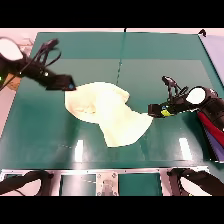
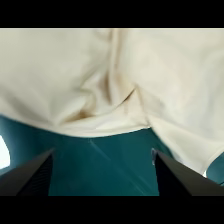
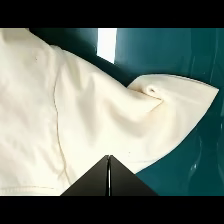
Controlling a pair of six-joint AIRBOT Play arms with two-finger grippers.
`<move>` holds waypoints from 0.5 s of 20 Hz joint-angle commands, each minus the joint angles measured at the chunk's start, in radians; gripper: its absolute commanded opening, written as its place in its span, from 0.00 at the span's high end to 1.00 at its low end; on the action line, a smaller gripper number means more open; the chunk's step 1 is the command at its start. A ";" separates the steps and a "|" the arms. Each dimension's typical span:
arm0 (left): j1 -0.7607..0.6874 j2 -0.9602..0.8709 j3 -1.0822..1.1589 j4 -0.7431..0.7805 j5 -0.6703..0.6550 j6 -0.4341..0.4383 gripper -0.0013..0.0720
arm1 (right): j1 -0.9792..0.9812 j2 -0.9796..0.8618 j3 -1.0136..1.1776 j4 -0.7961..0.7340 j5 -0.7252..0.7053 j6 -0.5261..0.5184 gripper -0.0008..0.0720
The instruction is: Fold the shirts.
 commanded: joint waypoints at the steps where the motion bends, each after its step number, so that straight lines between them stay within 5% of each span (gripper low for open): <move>1: 0.085 -0.004 -0.224 0.050 0.125 -0.020 0.01 | 0.001 -0.004 -0.001 0.012 -0.017 0.003 0.97; 4: 0.085 -0.004 -0.394 -0.033 0.385 -0.016 0.01 | 0.001 -0.006 -0.001 0.055 -0.059 0.003 0.97; 6: 0.085 -0.005 -0.441 -0.080 0.529 -0.004 0.01 | 0.000 -0.006 -0.001 0.113 -0.060 0.004 0.75; 10: 0.085 -0.012 -0.448 -0.075 0.654 0.011 0.01 | -0.040 0.008 -0.029 0.081 0.093 0.004 0.73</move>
